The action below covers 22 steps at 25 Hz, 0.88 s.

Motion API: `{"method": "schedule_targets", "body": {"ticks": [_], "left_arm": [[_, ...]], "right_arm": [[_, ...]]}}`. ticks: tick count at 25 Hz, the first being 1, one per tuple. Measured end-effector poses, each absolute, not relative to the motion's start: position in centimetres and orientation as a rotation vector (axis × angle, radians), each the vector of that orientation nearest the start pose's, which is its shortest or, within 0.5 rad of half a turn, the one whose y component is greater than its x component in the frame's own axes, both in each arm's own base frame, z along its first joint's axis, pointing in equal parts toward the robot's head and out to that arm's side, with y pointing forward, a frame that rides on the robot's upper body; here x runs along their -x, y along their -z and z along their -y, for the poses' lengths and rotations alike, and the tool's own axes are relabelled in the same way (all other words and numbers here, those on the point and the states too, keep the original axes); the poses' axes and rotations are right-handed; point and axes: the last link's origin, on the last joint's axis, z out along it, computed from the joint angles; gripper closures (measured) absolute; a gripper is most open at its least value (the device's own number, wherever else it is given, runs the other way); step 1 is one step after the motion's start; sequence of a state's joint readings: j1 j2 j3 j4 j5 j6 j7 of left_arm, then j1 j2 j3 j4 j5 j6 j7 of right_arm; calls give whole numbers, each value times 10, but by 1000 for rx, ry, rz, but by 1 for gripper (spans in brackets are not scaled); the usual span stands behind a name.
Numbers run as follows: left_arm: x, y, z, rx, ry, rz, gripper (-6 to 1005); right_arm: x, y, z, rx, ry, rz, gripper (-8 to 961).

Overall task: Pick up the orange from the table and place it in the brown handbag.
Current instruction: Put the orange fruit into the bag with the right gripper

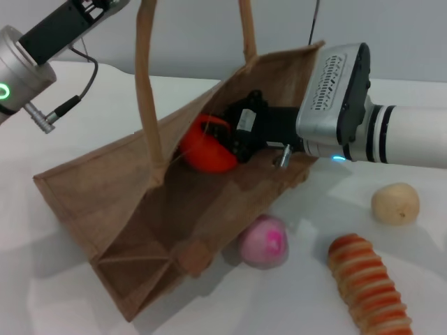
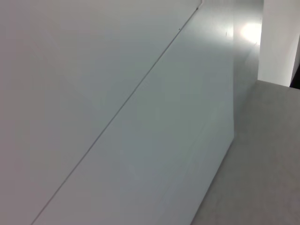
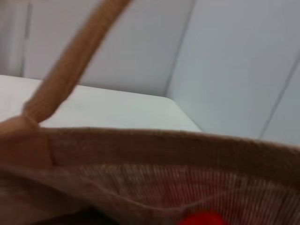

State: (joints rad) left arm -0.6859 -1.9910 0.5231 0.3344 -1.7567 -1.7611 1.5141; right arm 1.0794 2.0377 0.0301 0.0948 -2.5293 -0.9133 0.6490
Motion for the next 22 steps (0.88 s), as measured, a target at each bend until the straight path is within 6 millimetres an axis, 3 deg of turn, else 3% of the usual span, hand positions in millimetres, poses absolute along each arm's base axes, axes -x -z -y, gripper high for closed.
{"method": "schedule_targets", "body": {"ticks": [12,17,20,22], "left_arm": [[214,-83,-369,2109,1798,864,875],[229,-85,-373,2034,1730,905,876],[236,-84,-375,2003,1685,922,876],[238,-84,-376,1993,1672,928,876]], "right_arm": [[-157,110,-413,2646,-438,40,832],[-164,108,-410,2647,-456,11,633],[-169,105,-401,2667,-517,3,392],[-175,98,-396,2663,-574,0,356]]}}
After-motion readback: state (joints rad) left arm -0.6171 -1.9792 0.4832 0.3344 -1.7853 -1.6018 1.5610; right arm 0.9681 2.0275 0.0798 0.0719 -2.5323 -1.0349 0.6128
